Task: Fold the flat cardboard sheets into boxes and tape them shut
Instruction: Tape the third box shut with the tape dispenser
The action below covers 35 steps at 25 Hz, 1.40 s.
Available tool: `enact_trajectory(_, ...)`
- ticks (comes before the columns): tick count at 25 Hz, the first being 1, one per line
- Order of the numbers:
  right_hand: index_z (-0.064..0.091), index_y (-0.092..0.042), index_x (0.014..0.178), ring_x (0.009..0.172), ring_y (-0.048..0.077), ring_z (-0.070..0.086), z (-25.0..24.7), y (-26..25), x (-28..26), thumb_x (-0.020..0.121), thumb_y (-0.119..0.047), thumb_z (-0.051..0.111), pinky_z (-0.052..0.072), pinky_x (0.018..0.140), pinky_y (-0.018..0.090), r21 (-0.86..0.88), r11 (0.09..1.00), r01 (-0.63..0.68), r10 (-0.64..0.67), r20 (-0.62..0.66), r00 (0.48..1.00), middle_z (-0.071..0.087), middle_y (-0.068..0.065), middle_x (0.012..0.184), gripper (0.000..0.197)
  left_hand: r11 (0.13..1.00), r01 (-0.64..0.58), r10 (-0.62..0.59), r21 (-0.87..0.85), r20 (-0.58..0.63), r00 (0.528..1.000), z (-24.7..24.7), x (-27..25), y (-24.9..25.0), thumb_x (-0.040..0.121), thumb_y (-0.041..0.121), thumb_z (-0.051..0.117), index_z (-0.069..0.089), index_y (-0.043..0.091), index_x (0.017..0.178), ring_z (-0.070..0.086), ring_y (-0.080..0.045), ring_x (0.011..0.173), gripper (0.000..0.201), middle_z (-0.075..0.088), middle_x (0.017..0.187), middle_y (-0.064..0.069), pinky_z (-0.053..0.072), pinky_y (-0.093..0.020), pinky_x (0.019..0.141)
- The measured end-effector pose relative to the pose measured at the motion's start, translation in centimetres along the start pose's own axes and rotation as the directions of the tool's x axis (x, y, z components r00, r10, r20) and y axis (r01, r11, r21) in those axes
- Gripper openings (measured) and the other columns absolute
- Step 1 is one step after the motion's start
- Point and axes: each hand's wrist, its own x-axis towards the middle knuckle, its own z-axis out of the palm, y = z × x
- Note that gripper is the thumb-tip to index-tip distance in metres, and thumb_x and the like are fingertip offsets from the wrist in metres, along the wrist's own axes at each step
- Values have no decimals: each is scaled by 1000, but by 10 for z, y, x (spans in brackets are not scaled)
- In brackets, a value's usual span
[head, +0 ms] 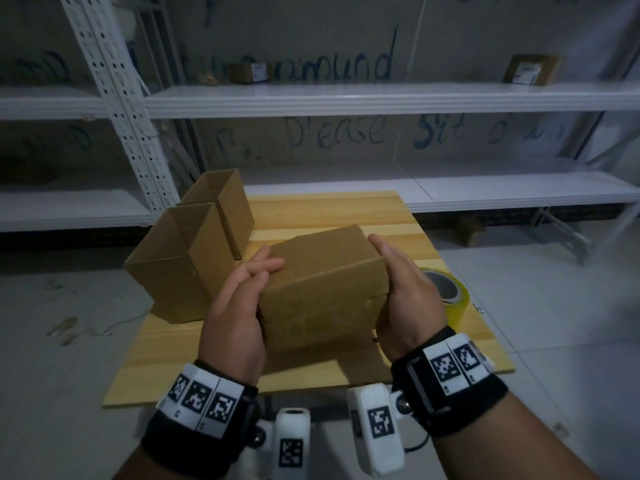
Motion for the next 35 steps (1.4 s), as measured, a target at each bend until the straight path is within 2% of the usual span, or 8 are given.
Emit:
enact_trajectory(4, 51, -34, 157, 132, 20, 68, -5, 9, 4, 99, -22, 72, 54, 112, 58, 87, 995, 39, -40, 4, 999, 68, -8, 148, 63, 951, 196, -188, -241, 56, 981, -7, 5, -10, 89, 2, 55, 54, 13, 158, 65, -27, 133, 70, 62, 158, -8, 57, -42, 94)
enact_trajectory(7, 45, -31, 160, 134, 14, 67, -4, 10, 4, 102, -8, 67, 51, 117, 53, 109, 989, 99, -102, 26, 994, 64, -6, 152, 66, 909, 329, -289, -255, 182, 940, -15, 7, -9, 73, 5, 64, 64, 15, 149, 67, -44, 128, 77, 72, 141, -22, 58, -53, 93)
enact_trajectory(13, 48, -25, 156, 133, 16, 68, -1, 11, 5, 103, 3, 60, 51, 116, 54, 149, 983, 108, -115, 38, 993, 67, -1, 150, 61, 891, 365, -335, -271, 151, 930, -16, 14, -12, 61, 25, 88, 67, 46, 143, 73, -44, 118, 88, 75, 136, -14, 63, -56, 81)
enact_trajectory(17, 55, -24, 150, 131, 20, 70, -5, 8, 7, 101, -3, 66, 50, 117, 56, 114, 987, 113, -114, 4, 993, 71, 0, 143, 54, 933, 276, -255, -230, 119, 960, -24, 19, -14, 64, 3, 80, 54, 32, 156, 79, -39, 109, 100, 69, 142, -19, 66, -55, 77)
enact_trajectory(21, 62, -30, 142, 124, 26, 71, -5, 9, 6, 96, -29, 70, 56, 109, 56, 15, 996, 87, -88, 25, 996, 75, 2, 135, 48, 991, 132, -127, -15, 195, 973, -36, 21, -12, 53, -5, 92, 38, 41, 165, 64, -27, 139, 132, 60, 158, 2, 59, -57, 104)
enact_trajectory(24, 61, -31, 148, 127, 19, 69, -6, 13, 4, 97, -42, 66, 57, 107, 46, -147, 979, 139, -138, 21, 990, 73, -2, 135, 53, 972, 5, -66, 236, 250, 966, -38, 18, -8, 71, -19, 84, 29, 44, 167, 53, -2, 144, 128, 52, 161, 21, 56, -31, 106)
enact_trajectory(30, 56, -31, 155, 142, 4, 55, -4, 21, -2, 98, -57, 55, 42, 125, 44, -379, 893, 244, -212, 127, 969, 62, -12, 153, 63, 913, -10, -90, 407, 227, 970, -41, 17, -13, 77, -4, 89, 36, 63, 145, 62, 11, 125, 109, 64, 133, 34, 55, -34, 109)
enact_trajectory(35, 60, -36, 152, 144, 10, 56, -9, 28, 9, 91, -69, 58, 41, 125, 49, -316, 924, 213, -180, 130, 975, 65, -11, 152, 70, 873, -70, -64, 482, 256, 965, -45, 22, -12, 71, 54, 95, 33, 64, 158, 53, -4, 144, 107, 59, 153, 24, 48, -47, 120)
